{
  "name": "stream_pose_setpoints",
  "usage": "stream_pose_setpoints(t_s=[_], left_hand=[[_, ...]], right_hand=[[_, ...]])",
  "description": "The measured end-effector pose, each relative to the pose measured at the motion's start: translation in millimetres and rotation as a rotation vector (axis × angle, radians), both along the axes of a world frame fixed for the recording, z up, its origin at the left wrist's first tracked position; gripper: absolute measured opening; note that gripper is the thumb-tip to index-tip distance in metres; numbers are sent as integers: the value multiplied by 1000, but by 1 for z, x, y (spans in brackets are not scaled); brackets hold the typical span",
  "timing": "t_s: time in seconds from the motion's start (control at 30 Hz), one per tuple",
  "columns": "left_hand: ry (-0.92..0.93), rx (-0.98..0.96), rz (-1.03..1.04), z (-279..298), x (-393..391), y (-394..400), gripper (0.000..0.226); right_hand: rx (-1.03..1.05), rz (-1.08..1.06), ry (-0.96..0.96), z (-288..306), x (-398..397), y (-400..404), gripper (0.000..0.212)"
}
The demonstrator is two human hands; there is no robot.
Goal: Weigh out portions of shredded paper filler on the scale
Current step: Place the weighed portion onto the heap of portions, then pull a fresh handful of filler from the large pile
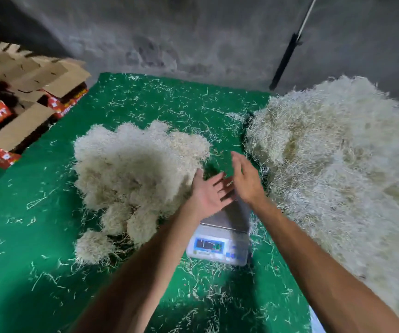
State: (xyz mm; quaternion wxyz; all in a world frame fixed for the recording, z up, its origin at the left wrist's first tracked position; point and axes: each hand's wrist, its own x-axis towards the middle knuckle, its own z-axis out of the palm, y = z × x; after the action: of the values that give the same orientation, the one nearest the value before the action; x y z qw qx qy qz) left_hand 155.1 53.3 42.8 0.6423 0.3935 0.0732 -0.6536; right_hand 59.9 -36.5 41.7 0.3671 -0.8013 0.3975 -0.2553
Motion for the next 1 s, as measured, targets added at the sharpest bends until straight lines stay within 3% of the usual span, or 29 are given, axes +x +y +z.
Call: stream_pose_setpoints(t_s=[0.1,0.2,0.27,0.33,0.43,0.5,0.53,0.63,0.7,0.8,0.83,0.93,1.0], left_hand=[[-29,-18,-107,-6,-36,-39,90],[-118,-11,-210,-14,-74,-70,88],[-268,43,-319,-21,-108,-87,84],[-432,121,-422,-35,-142,-97,79],[-620,249,-530,-64,-177,-97,74],[-655,300,-522,-82,-187,-90,64],[-620,321,-502,-88,-189,-87,62],[-352,312,-490,-93,-190,-83,67],[-299,253,-553,-87,-192,-83,63],[-606,224,-496,-67,-184,-86,45],[-727,183,-461,-59,-178,-89,44],[-997,69,-556,-16,-157,-99,52],[-1001,15,-604,16,-148,-109,75]], right_hand=[[-236,-84,179,-16,-64,-37,43],[-519,-96,617,-43,-122,-67,53],[-495,-38,910,-75,-162,-73,61],[-288,43,1037,-112,-194,-60,53],[-178,6,965,-145,-216,-28,38],[-72,-109,771,-147,-212,-17,24],[7,-149,621,-142,-209,-13,17],[338,-296,35,-111,-194,-2,32],[323,-345,-172,-92,-189,0,33],[48,-419,-172,-70,-197,-6,19],[-29,-435,-140,-64,-201,-10,25],[-117,-258,121,-47,-212,-23,84],[-218,-181,262,-34,-216,-31,107]])
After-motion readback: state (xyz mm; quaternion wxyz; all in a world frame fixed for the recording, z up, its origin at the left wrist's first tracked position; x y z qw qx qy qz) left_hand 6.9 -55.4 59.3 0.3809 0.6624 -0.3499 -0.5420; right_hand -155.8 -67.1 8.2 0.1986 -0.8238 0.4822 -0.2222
